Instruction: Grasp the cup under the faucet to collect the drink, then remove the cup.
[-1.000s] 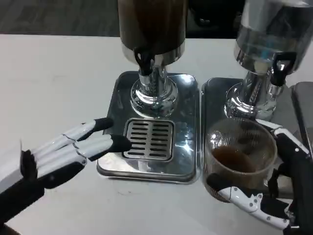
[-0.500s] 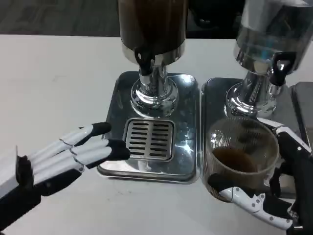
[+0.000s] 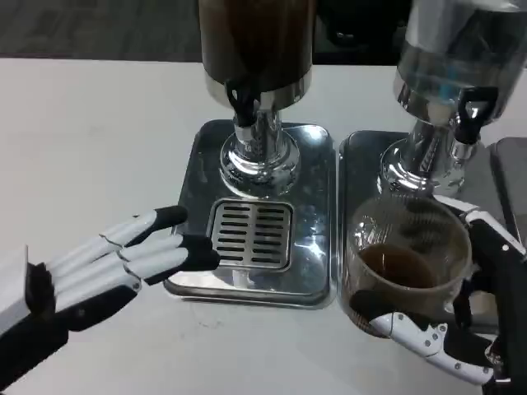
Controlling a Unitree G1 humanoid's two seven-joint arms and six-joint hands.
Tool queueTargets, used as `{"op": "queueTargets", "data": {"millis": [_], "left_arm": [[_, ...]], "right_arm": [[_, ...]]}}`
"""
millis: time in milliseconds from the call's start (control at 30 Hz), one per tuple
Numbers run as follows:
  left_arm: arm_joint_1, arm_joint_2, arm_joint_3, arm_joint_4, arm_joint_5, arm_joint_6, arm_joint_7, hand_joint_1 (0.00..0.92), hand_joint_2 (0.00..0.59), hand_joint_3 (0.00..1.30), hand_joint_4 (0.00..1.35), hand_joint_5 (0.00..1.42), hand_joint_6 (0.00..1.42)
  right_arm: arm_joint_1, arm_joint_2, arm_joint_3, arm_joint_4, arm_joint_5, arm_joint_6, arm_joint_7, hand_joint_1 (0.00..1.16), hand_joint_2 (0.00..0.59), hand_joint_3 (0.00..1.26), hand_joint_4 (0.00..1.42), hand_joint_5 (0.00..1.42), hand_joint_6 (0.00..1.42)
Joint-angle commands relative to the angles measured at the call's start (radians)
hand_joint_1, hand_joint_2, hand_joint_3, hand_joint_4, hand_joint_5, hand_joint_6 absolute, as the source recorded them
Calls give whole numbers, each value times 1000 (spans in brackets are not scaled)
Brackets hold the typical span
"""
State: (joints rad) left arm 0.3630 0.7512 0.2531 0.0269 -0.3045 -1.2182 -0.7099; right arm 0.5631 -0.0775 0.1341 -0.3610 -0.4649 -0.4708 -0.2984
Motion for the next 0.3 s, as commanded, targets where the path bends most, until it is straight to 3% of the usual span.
{"op": "queueTargets", "data": {"millis": [33, 300], "left_arm": [[10, 16, -1, -12, 4, 4, 18, 0, 50, 146, 2, 8, 54], [7, 17, -3, -11, 6, 7, 20, 0, 51, 152, 3, 8, 55]], "right_arm": [[-14, 14, -3, -23, 27, -44, -5, 1162, 164, 1017, 1079, 1184, 1379], [-13, 16, -6, -25, 30, -43, 3, 1162, 166, 1017, 1089, 1184, 1379]]}}
